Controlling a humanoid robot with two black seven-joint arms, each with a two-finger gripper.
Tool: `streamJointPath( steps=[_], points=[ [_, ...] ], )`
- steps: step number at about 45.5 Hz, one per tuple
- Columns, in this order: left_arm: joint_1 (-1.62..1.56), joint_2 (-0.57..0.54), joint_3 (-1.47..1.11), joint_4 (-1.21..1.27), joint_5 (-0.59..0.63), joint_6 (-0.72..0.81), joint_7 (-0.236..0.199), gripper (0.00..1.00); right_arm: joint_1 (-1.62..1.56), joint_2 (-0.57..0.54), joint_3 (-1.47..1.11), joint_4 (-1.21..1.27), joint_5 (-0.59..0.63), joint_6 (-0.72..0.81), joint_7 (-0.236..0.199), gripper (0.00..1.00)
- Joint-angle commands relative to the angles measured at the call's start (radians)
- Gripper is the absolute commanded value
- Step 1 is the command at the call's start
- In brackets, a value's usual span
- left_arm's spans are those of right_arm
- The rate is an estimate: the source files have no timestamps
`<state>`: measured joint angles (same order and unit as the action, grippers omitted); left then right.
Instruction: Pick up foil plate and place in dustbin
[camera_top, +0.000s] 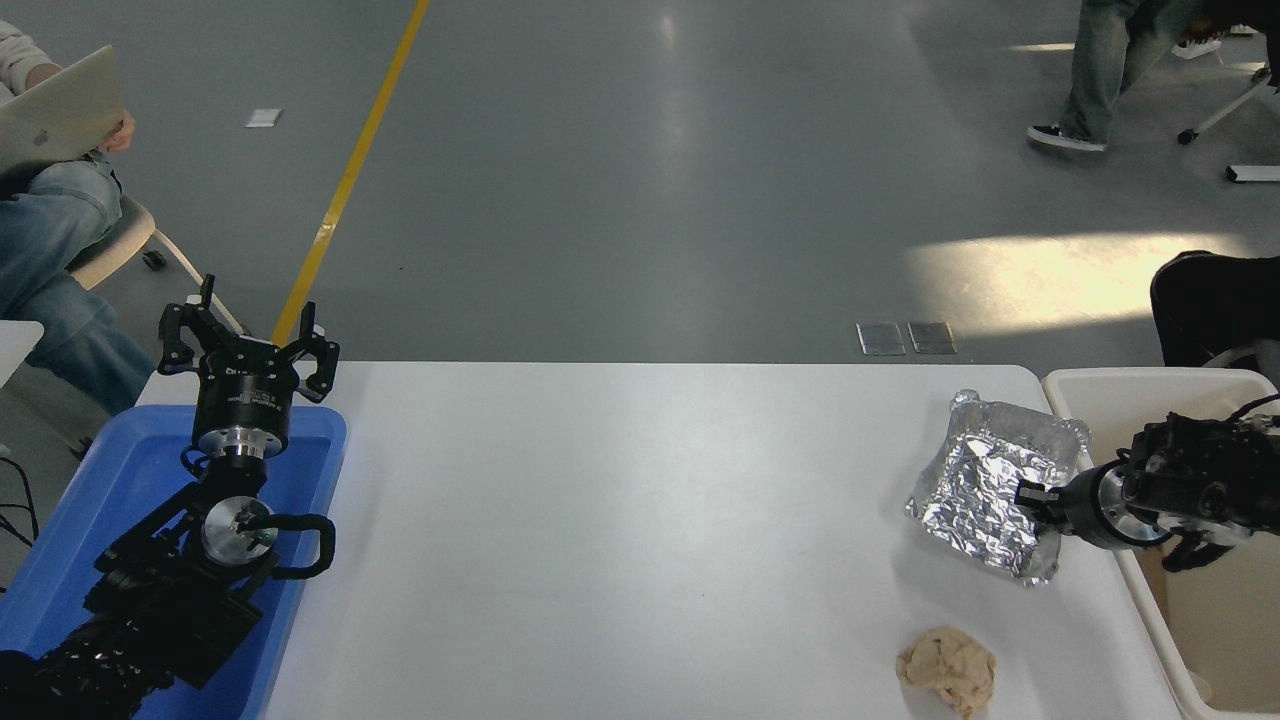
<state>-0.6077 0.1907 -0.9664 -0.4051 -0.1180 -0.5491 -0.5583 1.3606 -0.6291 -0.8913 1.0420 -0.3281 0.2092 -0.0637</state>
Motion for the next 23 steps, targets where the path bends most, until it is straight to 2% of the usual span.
streamJointPath(
  steps=[1,8,23],
  points=[
    [0.0,0.0,0.0,0.0,0.0,0.0,-0.002,0.99,0.333,-0.167,-0.146,0.3,-0.009,0.044,-0.001,0.0],
    [0.0,0.001,0.0,0.0,0.0,0.0,0.0,0.99,0.667,-0.228,-0.302,0.449,-0.029,0.13,0.002,0.0],
    [0.0,0.001,0.0,0.0,-0.002,0.0,-0.002,0.99,1.176,-0.212,-0.476,0.555,-0.026,0.363,0.008,0.0]
  ],
)
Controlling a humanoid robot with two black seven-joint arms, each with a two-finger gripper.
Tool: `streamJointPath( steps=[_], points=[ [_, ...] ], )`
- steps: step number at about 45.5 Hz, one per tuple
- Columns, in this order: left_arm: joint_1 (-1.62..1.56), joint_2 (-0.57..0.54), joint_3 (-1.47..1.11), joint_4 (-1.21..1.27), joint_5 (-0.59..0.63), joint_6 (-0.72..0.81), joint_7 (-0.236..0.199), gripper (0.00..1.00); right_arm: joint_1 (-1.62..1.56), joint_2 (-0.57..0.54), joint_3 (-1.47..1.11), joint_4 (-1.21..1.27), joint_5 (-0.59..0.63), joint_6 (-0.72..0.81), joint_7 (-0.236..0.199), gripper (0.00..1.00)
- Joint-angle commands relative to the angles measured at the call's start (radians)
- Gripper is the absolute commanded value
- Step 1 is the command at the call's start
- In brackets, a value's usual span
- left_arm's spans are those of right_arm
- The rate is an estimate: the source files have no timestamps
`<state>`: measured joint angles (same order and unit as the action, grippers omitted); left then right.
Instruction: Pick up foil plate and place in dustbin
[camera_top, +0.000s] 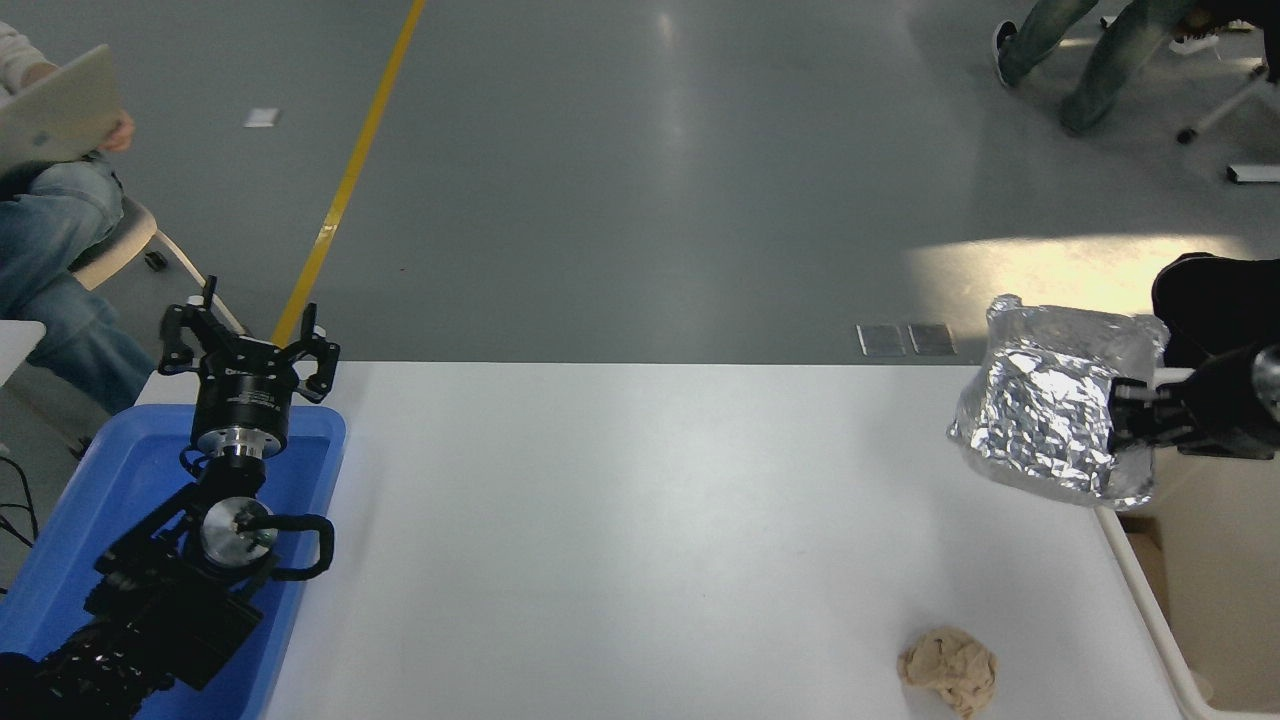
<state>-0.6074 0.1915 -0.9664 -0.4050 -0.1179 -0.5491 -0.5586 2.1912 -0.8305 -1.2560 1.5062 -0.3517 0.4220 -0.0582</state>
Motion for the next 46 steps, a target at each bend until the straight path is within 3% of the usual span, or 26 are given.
streamJointPath(
  steps=[1,15,26,34,46],
  points=[
    [0.0,0.0,0.0,0.0,-0.002,0.001,-0.001,0.99,0.366,-0.007,-0.112,0.092,-0.001,0.165,0.003,0.0],
    [0.0,-0.001,0.0,0.0,-0.002,0.002,-0.001,0.99,0.604,0.017,-0.123,0.092,0.002,0.345,0.003,0.0],
    [0.0,-0.001,0.0,0.0,-0.002,0.002,-0.001,0.99,0.625,0.021,-0.134,0.092,0.002,0.354,0.003,0.0],
    [0.0,0.0,0.0,0.0,-0.002,0.002,-0.001,0.99,0.51,0.013,-0.135,0.069,-0.016,0.316,-0.002,0.0],
    [0.0,-0.001,0.0,0.0,-0.002,0.002,-0.001,0.99,0.13,0.011,-0.102,-0.145,-0.026,0.129,-0.002,0.0]
  ],
)
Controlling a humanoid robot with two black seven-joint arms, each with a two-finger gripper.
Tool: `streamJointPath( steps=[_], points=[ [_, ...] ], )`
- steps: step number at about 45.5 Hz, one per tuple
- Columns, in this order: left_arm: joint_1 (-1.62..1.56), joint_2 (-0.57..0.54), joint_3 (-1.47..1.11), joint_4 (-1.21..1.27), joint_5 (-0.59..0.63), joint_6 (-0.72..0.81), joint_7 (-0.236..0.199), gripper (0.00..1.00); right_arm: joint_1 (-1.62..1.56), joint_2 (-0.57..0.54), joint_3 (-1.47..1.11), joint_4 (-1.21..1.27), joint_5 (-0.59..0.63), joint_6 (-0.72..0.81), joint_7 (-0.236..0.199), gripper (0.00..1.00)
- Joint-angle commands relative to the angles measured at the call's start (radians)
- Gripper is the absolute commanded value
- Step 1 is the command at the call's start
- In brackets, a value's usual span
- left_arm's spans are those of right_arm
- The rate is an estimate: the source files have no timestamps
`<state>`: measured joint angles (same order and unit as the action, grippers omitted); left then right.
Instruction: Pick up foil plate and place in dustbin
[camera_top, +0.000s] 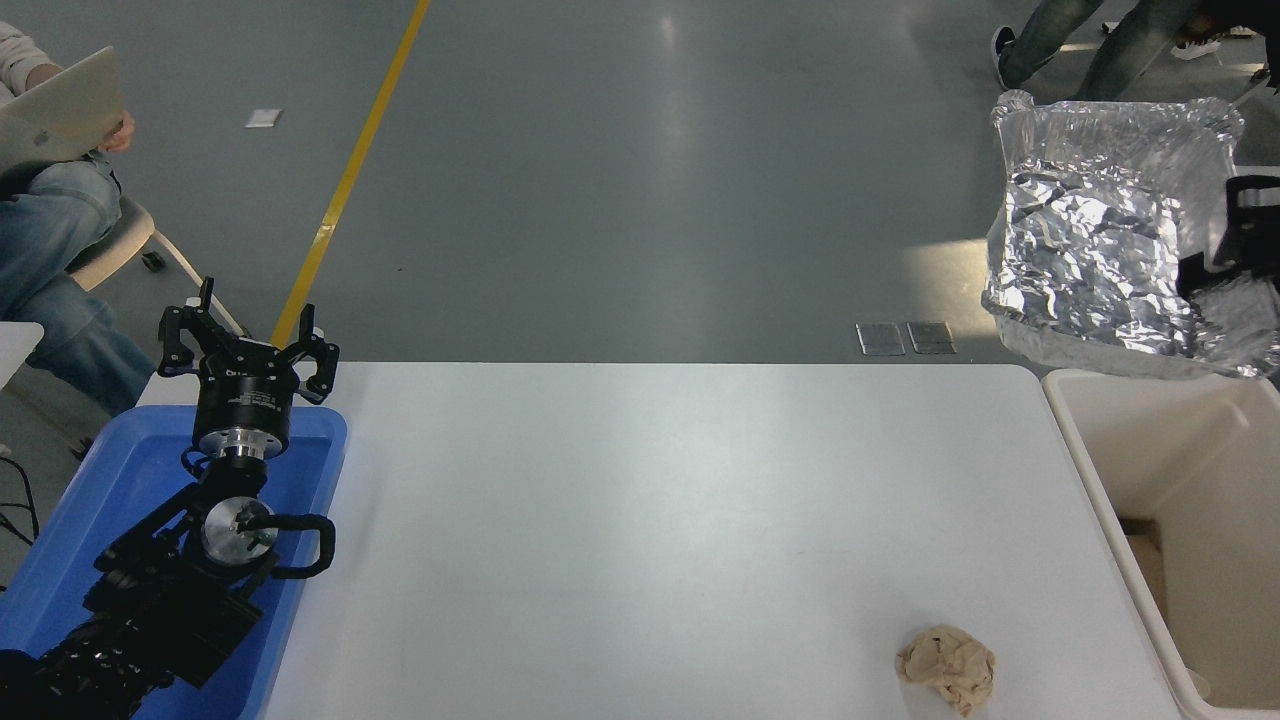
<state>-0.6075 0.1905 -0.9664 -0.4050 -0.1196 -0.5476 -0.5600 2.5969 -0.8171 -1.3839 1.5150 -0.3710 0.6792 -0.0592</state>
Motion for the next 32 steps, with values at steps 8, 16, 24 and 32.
streamJointPath(
  steps=[8,16,24,32],
  points=[
    [0.0,0.0,0.0,0.0,0.0,0.0,0.0,0.99,-0.737,0.003,0.216,-0.395,0.007,-0.288,-0.001,0.0],
    [0.0,0.0,-0.002,0.0,0.0,0.0,0.0,0.99,-1.122,0.013,0.454,-0.647,0.009,-0.342,-0.002,0.0],
    [0.0,0.0,0.0,0.0,0.0,0.0,0.0,0.99,-1.362,0.065,0.626,-0.806,0.011,-0.378,-0.004,0.0],
    [-0.002,0.0,0.0,0.0,0.0,-0.002,0.0,0.99,-1.531,0.17,0.663,-1.059,0.015,-0.44,-0.005,0.0]
  ],
)
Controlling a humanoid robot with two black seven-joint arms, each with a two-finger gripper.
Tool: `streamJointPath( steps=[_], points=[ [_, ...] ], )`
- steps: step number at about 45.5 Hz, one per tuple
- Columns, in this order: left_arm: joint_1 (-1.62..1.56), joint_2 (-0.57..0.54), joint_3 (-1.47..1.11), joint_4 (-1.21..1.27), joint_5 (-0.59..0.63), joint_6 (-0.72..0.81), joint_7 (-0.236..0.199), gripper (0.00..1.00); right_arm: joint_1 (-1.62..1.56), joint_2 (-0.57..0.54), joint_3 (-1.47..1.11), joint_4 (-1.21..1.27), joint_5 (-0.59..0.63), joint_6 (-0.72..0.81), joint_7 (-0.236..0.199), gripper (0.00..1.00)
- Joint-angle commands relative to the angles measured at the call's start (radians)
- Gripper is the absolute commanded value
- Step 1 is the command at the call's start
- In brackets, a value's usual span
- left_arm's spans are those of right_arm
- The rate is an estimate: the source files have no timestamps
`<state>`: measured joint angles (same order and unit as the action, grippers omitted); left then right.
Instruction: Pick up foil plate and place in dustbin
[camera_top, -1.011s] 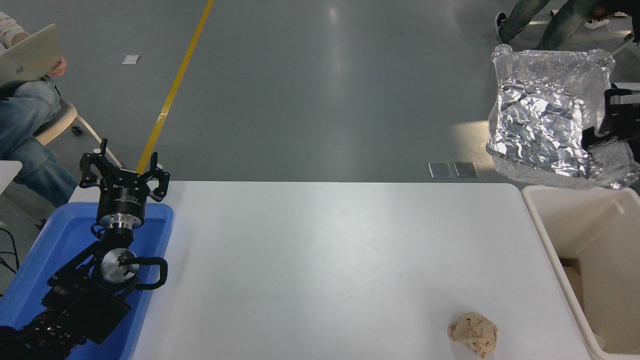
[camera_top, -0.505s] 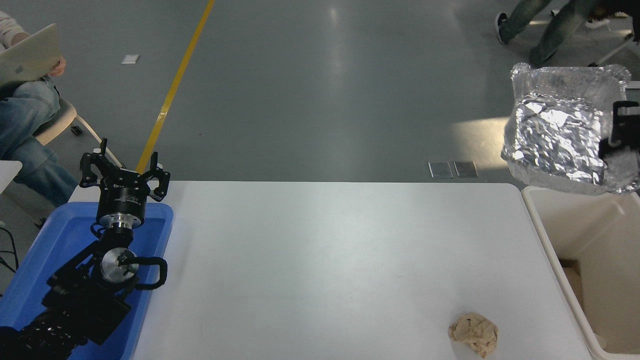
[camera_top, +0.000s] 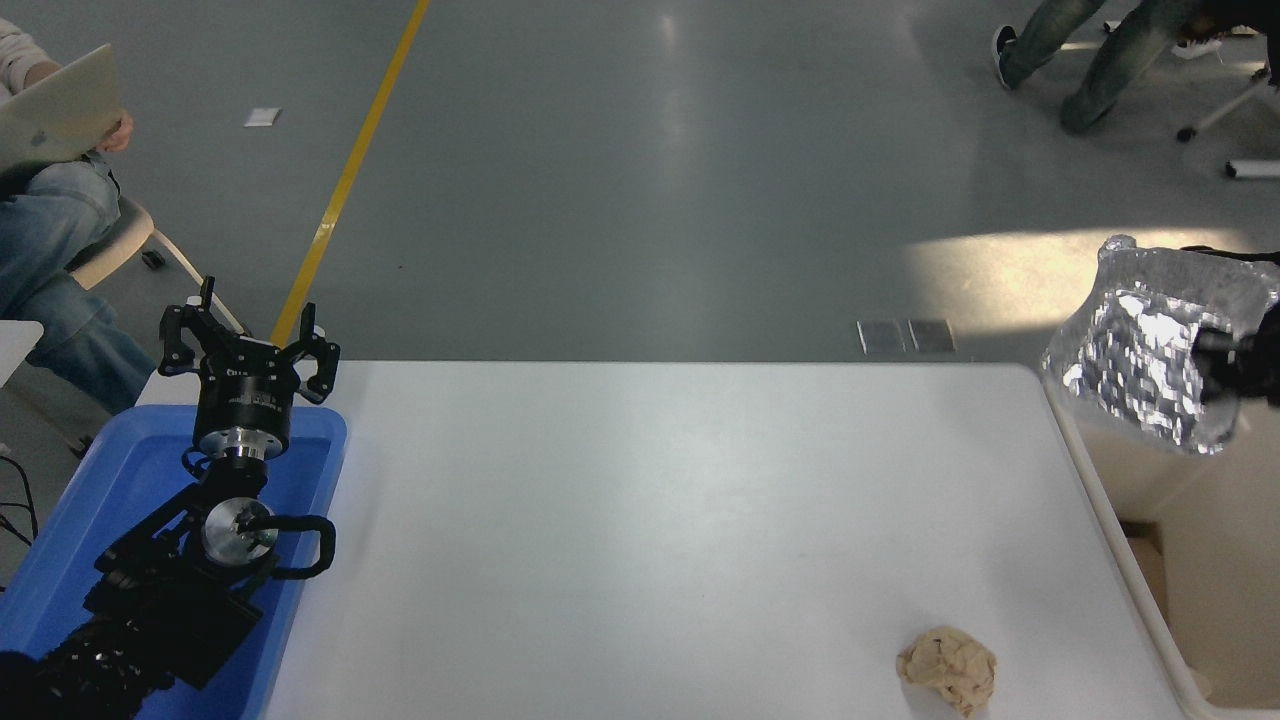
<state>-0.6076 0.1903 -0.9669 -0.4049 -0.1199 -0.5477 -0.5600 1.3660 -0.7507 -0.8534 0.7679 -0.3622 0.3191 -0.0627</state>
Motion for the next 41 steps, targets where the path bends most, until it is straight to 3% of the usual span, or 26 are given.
streamJointPath(
  steps=[1,10,21,41],
  points=[
    [-0.001,0.0,0.0,0.0,0.0,-0.001,0.0,0.99,-0.32,0.114,0.142,-0.341,0.012,-0.083,-0.002,0.0],
    [-0.001,0.0,0.0,0.0,0.0,-0.001,0.0,0.99,-0.476,0.217,0.166,-0.568,0.081,-0.095,-0.003,0.0],
    [0.0,0.0,0.0,0.0,0.0,-0.001,0.0,0.99,-0.576,0.29,0.166,-0.605,0.109,-0.167,-0.032,0.0],
    [0.0,0.0,0.0,0.0,0.0,-0.001,0.0,0.99,-0.607,0.292,0.182,-0.613,0.111,-0.167,-0.101,0.0]
  ],
)
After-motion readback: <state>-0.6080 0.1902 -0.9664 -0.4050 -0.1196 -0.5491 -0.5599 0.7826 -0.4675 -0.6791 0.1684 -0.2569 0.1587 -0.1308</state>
